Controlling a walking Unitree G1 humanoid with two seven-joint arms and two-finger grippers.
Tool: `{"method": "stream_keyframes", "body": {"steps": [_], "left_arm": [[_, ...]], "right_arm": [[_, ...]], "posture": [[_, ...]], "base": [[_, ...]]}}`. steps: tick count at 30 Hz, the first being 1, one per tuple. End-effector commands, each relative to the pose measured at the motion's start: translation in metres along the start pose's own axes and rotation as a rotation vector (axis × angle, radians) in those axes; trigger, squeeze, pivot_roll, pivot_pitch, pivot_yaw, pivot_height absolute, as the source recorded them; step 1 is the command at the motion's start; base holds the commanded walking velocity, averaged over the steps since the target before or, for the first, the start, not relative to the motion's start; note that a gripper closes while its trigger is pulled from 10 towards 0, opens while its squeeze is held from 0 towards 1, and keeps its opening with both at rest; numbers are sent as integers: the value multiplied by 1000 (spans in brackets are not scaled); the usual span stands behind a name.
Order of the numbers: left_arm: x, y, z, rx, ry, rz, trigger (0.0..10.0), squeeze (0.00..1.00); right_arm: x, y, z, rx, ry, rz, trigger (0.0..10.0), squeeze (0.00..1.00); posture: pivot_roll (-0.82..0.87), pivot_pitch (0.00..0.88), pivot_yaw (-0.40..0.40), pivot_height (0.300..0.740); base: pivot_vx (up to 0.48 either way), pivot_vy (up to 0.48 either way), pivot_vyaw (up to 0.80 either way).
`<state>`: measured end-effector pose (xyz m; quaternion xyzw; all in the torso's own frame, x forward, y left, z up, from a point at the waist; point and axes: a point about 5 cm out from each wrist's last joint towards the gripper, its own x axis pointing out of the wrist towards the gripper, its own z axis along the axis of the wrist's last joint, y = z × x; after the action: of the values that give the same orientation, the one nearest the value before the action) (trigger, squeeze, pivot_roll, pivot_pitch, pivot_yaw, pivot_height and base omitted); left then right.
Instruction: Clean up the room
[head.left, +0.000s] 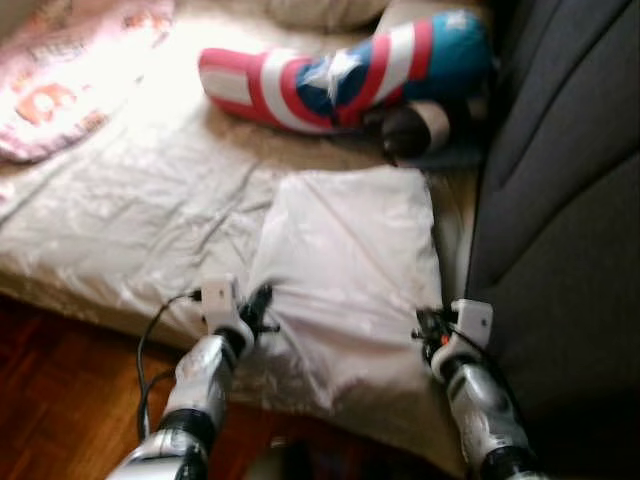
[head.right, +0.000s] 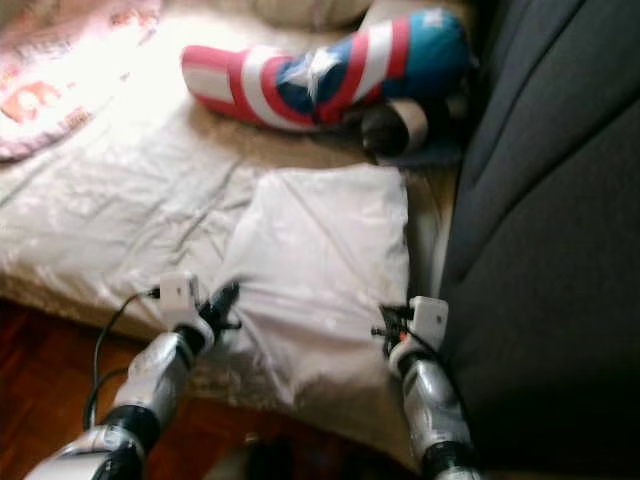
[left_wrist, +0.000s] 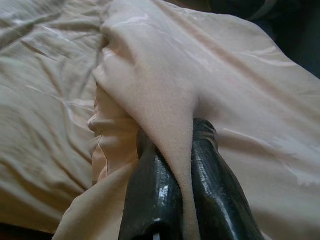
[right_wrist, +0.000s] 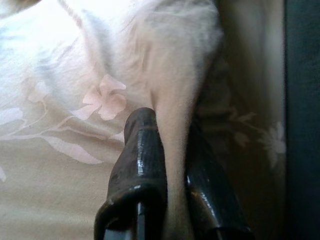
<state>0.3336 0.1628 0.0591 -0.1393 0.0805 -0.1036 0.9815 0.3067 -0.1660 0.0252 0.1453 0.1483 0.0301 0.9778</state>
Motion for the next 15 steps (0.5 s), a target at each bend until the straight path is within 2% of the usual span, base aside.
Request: {"method": "stream_keyframes", "body": {"steps": [1,4,10,12,15], "left_arm": [[-1,14,17,-10,-71,43,10000,0],[0,16,17,19,-35,42,10000,0],[5,11,21,13,-18,-11,10000,0],[9,7,20,27,13,-40,10000,0],[15,-4,21,-9,40,-127,10000,0]], "right_arm": [[-8,-25,7,-3,-30,-75,10000,0],[-7,-23,6,4,-28,-67,10000,0],[-6,-18,6,6,-15,-31,10000,0],[-5,-16,5,2,-5,-10,10000,0],[-5,-13,6,3,-17,6,10000,0]], "posture": [[-20,224,-16,740],[-19,225,-16,740],[-19,225,-16,740],[-20,226,-16,740],[-22,227,-17,740]], "base": [[0,0,0],[0,0,0],[0,0,0],[0,0,0],[0,0,0]]}}
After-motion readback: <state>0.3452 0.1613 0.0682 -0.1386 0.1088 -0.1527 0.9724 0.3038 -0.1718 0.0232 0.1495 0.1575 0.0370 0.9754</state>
